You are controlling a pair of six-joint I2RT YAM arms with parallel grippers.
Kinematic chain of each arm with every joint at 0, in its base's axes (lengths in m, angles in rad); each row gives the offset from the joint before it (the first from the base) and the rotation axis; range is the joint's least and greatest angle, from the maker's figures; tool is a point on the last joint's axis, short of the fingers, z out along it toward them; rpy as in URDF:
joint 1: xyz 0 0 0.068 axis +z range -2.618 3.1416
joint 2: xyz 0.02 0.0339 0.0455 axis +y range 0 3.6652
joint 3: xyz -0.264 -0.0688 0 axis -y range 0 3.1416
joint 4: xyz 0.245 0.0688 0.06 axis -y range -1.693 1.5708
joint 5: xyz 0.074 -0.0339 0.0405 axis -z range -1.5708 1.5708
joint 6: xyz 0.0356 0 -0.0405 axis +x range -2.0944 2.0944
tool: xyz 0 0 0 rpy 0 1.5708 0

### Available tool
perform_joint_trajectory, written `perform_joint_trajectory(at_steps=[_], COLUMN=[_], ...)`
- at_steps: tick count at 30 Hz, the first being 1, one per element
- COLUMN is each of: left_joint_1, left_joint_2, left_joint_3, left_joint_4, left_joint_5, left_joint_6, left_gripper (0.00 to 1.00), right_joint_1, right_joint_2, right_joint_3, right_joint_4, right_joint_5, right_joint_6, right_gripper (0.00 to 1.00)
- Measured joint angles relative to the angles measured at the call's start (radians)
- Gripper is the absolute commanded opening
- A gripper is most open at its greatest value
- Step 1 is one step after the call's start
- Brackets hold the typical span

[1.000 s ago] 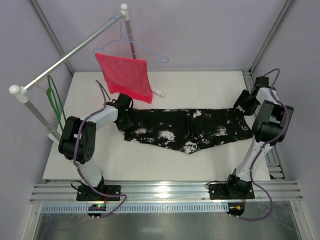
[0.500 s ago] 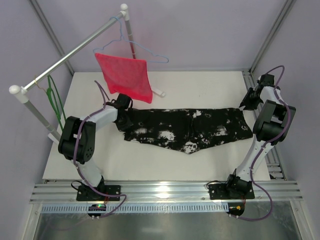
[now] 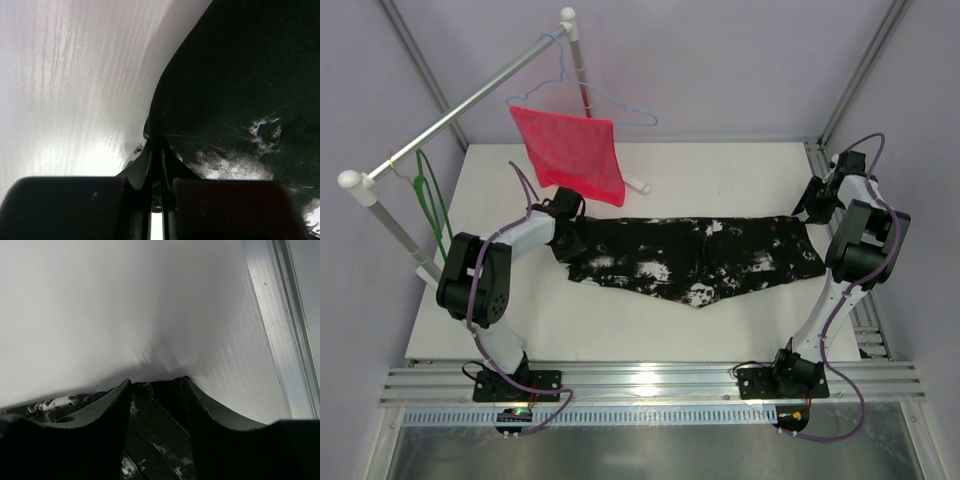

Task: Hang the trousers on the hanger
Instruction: Fold the trousers

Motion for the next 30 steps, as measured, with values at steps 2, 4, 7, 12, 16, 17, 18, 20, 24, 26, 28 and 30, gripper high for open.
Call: perform_joint_trajectory(at_steps=[2, 4, 7, 12, 16, 17, 18, 20, 24, 26, 28, 30], left_joint_1=[0.0, 0.0, 0.0, 0.0, 0.0, 0.0, 0.0, 0.0, 0.0, 0.0, 0.0, 0.0], left_joint_2=[0.0, 0.0, -0.001, -0.001, -0.001, -0.001, -0.001, -0.002, -0.002, -0.002, -0.002, -0.002], left_joint_3=[0.0, 0.0, 0.0, 0.0, 0.0, 0.0, 0.0, 0.0, 0.0, 0.0, 0.0, 0.0], left_joint_4=[0.0, 0.0, 0.0, 0.0, 0.0, 0.0, 0.0, 0.0, 0.0, 0.0, 0.0, 0.0], left_joint_5=[0.0, 0.0, 0.0, 0.0, 0.0, 0.0, 0.0, 0.0, 0.0, 0.0, 0.0, 0.0], left_joint_6=[0.0, 0.0, 0.0, 0.0, -0.001, -0.001, -0.001, -0.002, -0.003, -0.003, -0.003, -0.004], left_gripper=[0.01, 0.01, 0.01, 0.01, 0.01, 0.01, 0.01, 0.01, 0.01, 0.01, 0.0, 0.01], right_joint_1=[0.0, 0.0, -0.003, -0.003, -0.002, -0.002, -0.002, -0.002, -0.002, -0.002, -0.002, -0.002], right_joint_2=[-0.003, -0.012, -0.026, -0.047, -0.062, -0.067, -0.072, -0.082, -0.09, -0.09, -0.09, -0.09], right_joint_3=[-0.017, -0.043, -0.066, -0.072, -0.074, -0.074, -0.075, -0.077, -0.081, -0.089, -0.102, -0.116], right_joint_4=[0.015, 0.032, 0.047, 0.048, 0.045, 0.044, 0.044, 0.044, 0.044, 0.045, 0.045, 0.045], right_joint_5=[0.0, -0.002, -0.008, -0.011, -0.01, -0.01, -0.01, -0.011, -0.011, -0.011, -0.012, -0.018], right_joint_6=[0.0, 0.0, 0.0, 0.0, 0.0, 0.0, 0.0, 0.0, 0.0, -0.001, -0.001, -0.001], right_gripper=[0.48, 0.47, 0.46, 0.54, 0.55, 0.55, 0.55, 0.54, 0.52, 0.5, 0.5, 0.48])
